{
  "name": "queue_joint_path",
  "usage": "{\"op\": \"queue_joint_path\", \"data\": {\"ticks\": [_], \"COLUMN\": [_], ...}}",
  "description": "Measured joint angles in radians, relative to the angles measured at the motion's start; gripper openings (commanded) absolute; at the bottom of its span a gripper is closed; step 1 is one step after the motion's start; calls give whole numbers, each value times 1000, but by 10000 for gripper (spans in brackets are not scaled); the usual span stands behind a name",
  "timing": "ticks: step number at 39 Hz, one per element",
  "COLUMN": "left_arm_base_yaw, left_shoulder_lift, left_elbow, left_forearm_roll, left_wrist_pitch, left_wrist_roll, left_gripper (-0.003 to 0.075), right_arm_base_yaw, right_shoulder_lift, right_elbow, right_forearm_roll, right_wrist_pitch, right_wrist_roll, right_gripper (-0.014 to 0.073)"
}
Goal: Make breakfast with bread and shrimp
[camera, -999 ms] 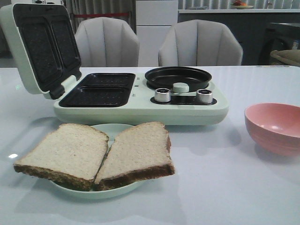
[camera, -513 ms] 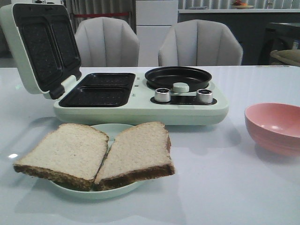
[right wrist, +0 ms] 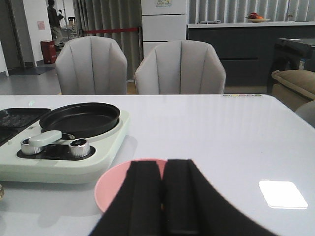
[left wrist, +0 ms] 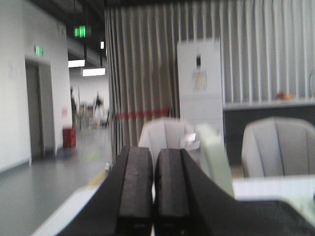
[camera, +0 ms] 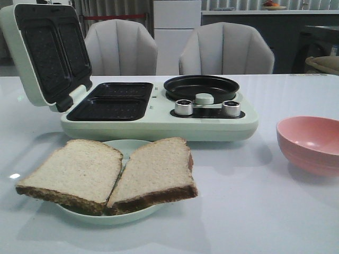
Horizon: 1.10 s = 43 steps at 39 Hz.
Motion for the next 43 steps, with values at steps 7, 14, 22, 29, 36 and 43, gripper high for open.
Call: {"op": "queue_joint_path", "data": {"ticks": [7, 14, 22, 29, 36, 43], "left_arm_base_yaw": [0, 0, 0, 0, -4, -57], "left_shoulder_lift": [0, 0, 62, 136, 149, 149], "left_elbow": [-10, -144, -357, -463, -464, -391], "left_forearm_roll": [3, 5, 1, -108, -196, -212], "left_wrist_pitch": [-120, 20, 272, 507, 638, 627], "left_wrist_roll": [0, 0, 0, 0, 0, 0], "left_gripper": [114, 114, 114, 114, 114, 114], "right_arm_base_yaw": [0, 0, 0, 0, 0, 0], "right_shoulder_lift": [0, 0, 0, 0, 0, 0], "right_elbow": [0, 0, 0, 0, 0, 0], "right_forearm_roll": [0, 0, 0, 0, 0, 0], "right_wrist_pitch": [0, 0, 0, 0, 0, 0], "right_wrist_roll": [0, 0, 0, 0, 0, 0], "right_gripper": [135, 135, 135, 135, 135, 135]}}
